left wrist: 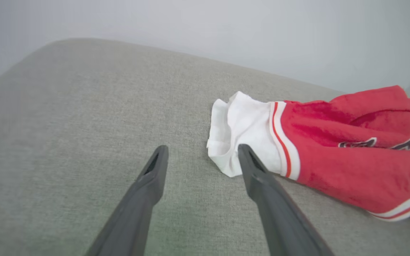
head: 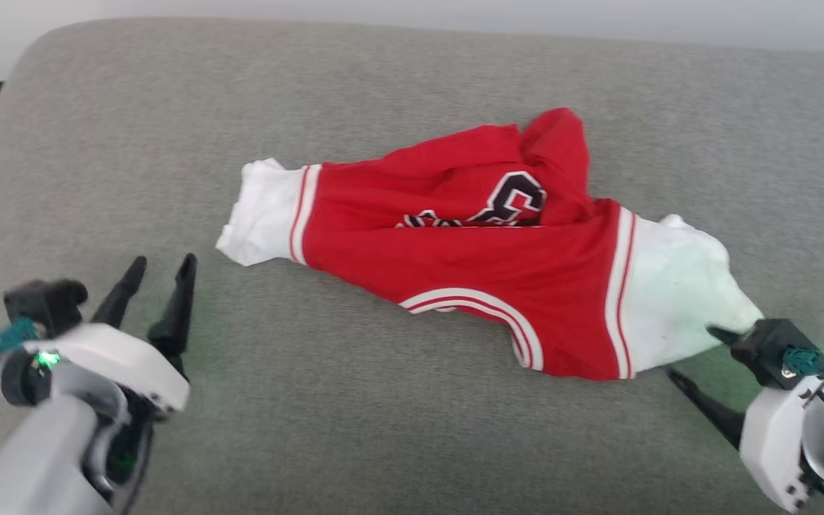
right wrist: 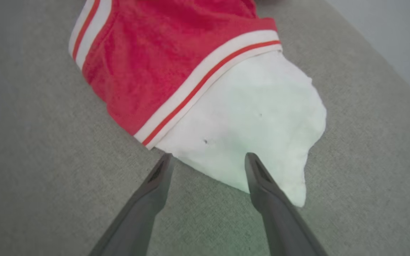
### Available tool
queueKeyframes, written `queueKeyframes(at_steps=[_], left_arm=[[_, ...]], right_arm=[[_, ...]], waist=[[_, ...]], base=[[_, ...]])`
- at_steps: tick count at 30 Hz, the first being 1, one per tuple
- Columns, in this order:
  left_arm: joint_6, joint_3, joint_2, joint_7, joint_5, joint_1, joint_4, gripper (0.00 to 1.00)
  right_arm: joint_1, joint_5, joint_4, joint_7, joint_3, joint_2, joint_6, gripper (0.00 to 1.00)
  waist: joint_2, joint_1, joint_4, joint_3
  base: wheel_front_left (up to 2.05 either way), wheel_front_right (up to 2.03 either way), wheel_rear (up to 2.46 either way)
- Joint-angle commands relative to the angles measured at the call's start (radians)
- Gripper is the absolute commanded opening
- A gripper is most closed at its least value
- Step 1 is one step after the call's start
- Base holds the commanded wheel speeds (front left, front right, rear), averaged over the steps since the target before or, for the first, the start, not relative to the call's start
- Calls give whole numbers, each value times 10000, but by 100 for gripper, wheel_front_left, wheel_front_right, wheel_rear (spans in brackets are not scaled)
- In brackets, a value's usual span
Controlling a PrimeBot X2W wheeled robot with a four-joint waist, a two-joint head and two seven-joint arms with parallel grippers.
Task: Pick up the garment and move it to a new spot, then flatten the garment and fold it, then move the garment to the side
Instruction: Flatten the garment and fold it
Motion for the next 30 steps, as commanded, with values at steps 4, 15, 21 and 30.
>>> queueKeyframes(at_steps=[4,15,21,30], left_arm=[[282,1827,-1025,-51,2287,1481,-1281,100],[-438,4149,-3262,-51,6131,3550,-2970,100],[-871,4706,-3933,-52,6659,3681,-3002,100],[-1022,4808,-4119,-52,6929,3422,-2923,100]], right_arm=[[-394,963,-430,1308,845,-1111,-2,100],[-1752,1780,-625,2518,2527,-2529,-2,100],[-2272,1614,-268,2531,3316,-2689,-2,100],[-2999,1166,551,2267,4274,-2300,-36,5]], waist=[[0,0,543,-29],[0,0,1311,172],[0,0,1461,394],[0,0,1331,660]], base=[[0,0,0],[0,0,0],[0,0,0],[0,0,0]])
